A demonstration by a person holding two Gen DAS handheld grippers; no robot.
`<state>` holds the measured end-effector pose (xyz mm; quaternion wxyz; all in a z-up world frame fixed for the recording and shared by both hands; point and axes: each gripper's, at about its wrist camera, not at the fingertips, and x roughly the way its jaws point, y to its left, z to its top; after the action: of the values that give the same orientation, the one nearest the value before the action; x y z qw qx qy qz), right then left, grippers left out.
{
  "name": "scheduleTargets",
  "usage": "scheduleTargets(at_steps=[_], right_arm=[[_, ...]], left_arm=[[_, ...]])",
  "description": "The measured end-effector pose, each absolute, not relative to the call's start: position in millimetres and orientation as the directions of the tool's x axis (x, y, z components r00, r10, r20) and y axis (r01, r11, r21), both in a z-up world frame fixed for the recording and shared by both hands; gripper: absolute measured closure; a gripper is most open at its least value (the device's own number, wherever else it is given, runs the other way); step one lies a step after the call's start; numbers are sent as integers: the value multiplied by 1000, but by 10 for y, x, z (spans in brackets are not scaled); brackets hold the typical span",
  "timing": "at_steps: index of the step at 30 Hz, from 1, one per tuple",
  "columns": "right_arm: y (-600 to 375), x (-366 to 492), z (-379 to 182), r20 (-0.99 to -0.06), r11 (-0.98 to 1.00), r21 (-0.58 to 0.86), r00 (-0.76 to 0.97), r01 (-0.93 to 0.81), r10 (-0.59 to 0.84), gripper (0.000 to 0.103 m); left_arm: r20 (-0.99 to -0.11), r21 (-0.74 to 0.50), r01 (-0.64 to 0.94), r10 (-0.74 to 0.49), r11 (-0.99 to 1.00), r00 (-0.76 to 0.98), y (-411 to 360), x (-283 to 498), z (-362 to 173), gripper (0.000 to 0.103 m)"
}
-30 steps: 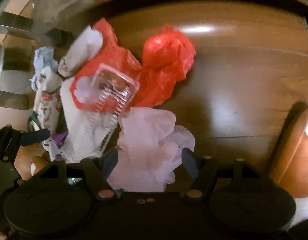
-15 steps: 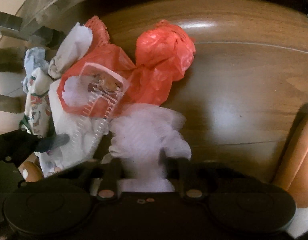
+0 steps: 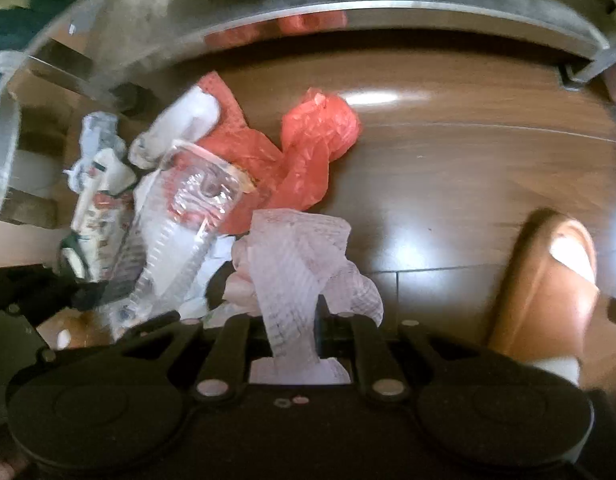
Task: Collect trash
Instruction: 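Close the left tool on the clear container while the right tool grips the pink mesh bag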
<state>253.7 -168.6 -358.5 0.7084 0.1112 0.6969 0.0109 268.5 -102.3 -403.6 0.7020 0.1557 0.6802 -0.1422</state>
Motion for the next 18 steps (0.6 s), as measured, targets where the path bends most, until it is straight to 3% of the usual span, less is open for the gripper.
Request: scheduleTargets(at_steps=[18], right_arm=[[-1235, 2021, -1337, -894, 980, 193, 403, -45, 194, 92]], left_arm=[[-928, -19, 115, -61, 993, 369, -261, 1998, -1779, 62]])
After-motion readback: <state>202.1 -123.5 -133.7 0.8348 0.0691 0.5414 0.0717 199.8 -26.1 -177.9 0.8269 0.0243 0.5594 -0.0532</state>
